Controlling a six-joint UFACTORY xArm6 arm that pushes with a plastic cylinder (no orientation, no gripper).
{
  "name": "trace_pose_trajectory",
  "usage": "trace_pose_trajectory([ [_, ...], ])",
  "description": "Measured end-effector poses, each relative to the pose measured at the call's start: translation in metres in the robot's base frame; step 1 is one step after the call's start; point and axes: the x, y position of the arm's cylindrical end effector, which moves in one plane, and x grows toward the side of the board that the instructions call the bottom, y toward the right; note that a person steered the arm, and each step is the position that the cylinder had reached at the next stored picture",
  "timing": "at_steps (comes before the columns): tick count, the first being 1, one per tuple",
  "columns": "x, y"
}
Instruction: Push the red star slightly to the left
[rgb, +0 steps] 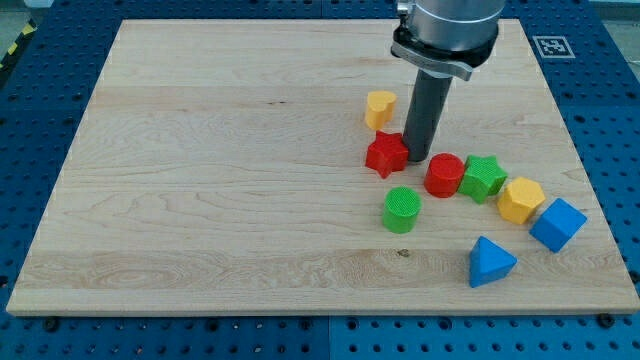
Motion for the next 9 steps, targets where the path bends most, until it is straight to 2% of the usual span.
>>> trace_pose_trajectory([
  [2, 0.023, -0.050],
  [5, 0.027, -0.147],
  [6, 0.027, -0.114],
  [7, 0.027, -0.040],
  [8, 0.041, 0.005],
  [9, 0.045, 0.026],
])
